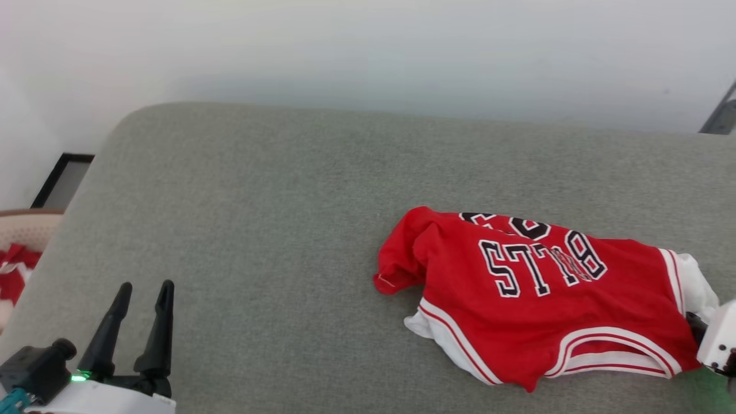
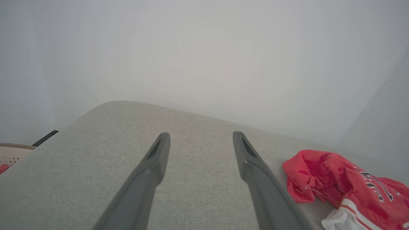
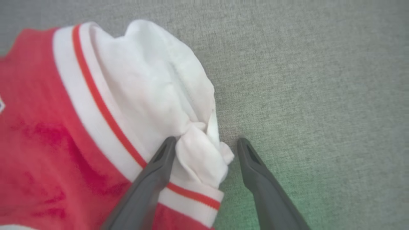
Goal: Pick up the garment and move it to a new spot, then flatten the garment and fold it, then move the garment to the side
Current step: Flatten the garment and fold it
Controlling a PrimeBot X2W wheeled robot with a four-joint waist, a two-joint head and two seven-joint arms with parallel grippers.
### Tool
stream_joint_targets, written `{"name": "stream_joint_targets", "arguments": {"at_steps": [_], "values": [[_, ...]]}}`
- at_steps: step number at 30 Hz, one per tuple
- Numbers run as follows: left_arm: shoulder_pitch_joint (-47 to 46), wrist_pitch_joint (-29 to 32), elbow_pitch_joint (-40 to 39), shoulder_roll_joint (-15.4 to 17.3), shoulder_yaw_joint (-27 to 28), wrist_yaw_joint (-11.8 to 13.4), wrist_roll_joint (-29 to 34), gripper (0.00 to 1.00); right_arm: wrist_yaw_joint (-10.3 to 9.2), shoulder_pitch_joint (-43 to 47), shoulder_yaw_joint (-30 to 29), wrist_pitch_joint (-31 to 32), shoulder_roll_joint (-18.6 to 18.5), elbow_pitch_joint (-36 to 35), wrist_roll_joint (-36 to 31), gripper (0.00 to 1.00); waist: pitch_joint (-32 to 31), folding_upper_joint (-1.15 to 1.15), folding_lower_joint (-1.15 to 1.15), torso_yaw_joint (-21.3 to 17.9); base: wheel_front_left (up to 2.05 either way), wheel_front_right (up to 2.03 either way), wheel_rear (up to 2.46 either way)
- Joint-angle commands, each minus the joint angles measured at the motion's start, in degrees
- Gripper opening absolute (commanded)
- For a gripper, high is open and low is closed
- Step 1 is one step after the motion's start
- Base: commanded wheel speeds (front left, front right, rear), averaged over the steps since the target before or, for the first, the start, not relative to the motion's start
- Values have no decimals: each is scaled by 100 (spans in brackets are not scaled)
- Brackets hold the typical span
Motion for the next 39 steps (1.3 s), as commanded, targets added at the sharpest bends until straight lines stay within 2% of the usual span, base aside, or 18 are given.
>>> {"name": "stream_joint_targets", "arguments": {"at_steps": [1,6,9,10,11,17,22,27,32,39], "values": [[72,2,-15,49,-12,-15,-30,100,-8,100,58,27,87,-29,-70,100,-102,0,0,-101,0,0,0],[81,153,-141,240,-134,-15,-180,100,-9,202,96,-118,77,-665,18,100,-275,0,0,-302,0,0,0],[-4,465,-288,400,-244,-15,-358,100,-9,358,147,-266,89,-1188,46,100,-353,0,0,-447,0,0,0],[-79,759,-398,522,-337,-15,-491,100,-9,507,145,-434,146,-1589,59,100,-404,0,0,-552,0,0,0],[-79,759,-398,522,-337,-15,-491,100,-9,507,145,-434,146,-1589,59,100,-404,0,0,-552,0,0,0],[-472,1916,-632,863,-626,-8,-882,100,-9,1012,94,-1111,344,-2814,-19,100,-465,0,0,-874,0,0,0],[-984,3121,-703,995,-1017,19,-1308,100,-8,1368,-20,-1551,597,-3591,-229,100,-458,0,0,-1118,0,0,0],[-1569,4368,-647,1006,-1465,132,-1684,100,-9,1524,-174,-1646,906,-4131,-477,100,-394,0,0,-1345,0,0,0],[-2052,5309,-460,845,-1854,217,-2017,100,-9,1442,-229,-1690,1100,-4559,-651,100,-209,0,0,-1573,0,0,0],[-2377,5986,-203,731,-2301,201,-2075,100,-9,1310,-209,-2033,1332,-4927,-827,100,70,0,0,-1905,0,0,0]]}}
